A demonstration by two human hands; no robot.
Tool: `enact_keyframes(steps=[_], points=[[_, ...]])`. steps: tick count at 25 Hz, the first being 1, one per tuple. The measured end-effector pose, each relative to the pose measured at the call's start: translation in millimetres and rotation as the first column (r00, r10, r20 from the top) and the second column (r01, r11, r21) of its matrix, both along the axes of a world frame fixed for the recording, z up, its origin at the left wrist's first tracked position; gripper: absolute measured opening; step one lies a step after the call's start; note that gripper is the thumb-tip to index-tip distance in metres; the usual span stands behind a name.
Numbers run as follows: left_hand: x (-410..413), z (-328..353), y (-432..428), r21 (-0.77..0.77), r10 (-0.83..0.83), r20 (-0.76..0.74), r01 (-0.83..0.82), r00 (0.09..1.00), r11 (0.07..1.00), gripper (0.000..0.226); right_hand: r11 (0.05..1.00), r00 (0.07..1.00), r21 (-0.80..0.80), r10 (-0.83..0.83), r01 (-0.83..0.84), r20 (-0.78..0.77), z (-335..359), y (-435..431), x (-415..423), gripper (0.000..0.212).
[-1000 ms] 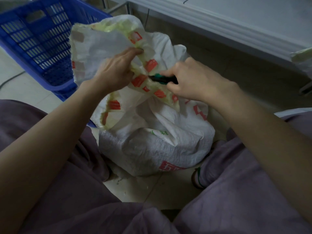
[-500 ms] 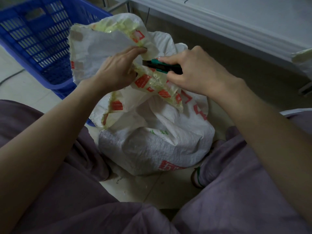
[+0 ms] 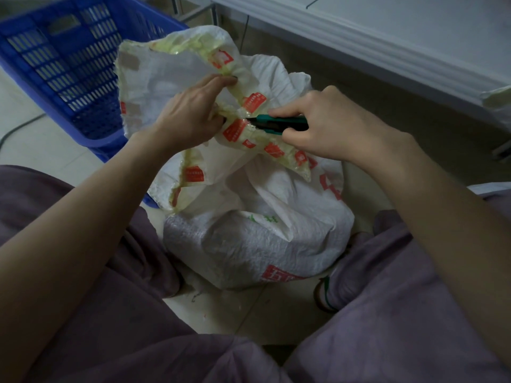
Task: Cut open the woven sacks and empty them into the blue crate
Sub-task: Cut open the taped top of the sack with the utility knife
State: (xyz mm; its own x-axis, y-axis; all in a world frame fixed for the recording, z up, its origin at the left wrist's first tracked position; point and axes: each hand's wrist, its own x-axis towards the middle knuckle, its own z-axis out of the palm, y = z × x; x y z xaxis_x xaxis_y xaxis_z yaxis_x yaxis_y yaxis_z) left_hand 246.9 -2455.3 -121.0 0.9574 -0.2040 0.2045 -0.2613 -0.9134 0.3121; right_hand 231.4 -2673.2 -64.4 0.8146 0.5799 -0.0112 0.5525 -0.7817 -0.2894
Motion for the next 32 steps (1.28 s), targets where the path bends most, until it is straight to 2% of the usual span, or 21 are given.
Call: enact_keyframes(steps=[6, 11, 17, 21, 27, 32], points=[[1, 2, -4, -0.005, -0.003, 0.027, 0.004, 1.0, 1.0, 0.06, 1.0, 0.998, -0.006, -0.03, 0.03, 0.057, 7, -9, -4, 0.04], [6, 8, -17, -0.095, -0.024, 0.056, 0.029, 0.998, 0.995, 0.058, 0.995, 0.991, 0.009, -0.097, 0.097, 0.089, 14, -23, -2, 0.041], [17, 11, -31, -0.152, 0.016, 0.093, -0.001, 0.996, 0.988, 0.057, 0.982, 0.982, 0.127, -0.156, 0.142, 0.107, 7, -42, 0, 0.042], [25, 12, -44, -0.125, -0.029, 0.136, 0.046, 0.99, 0.991, 0.059, 0.973, 0.971, 0.122, -0.209, 0.194, 0.117, 10, -62, -3, 0.042], [31, 9, -55, 0.082, -0.11, 0.129, 0.1, 0.986, 0.992, 0.062, 0.983, 0.982, -0.031, -0.178, 0.18, 0.069, 5, -78, -1, 0.043], [33, 5, -54, 0.106, -0.099, 0.13, 0.085, 0.987, 0.991, 0.06, 0.981, 0.981, 0.003, -0.192, 0.192, 0.002, 2, -81, 1, 0.042]])
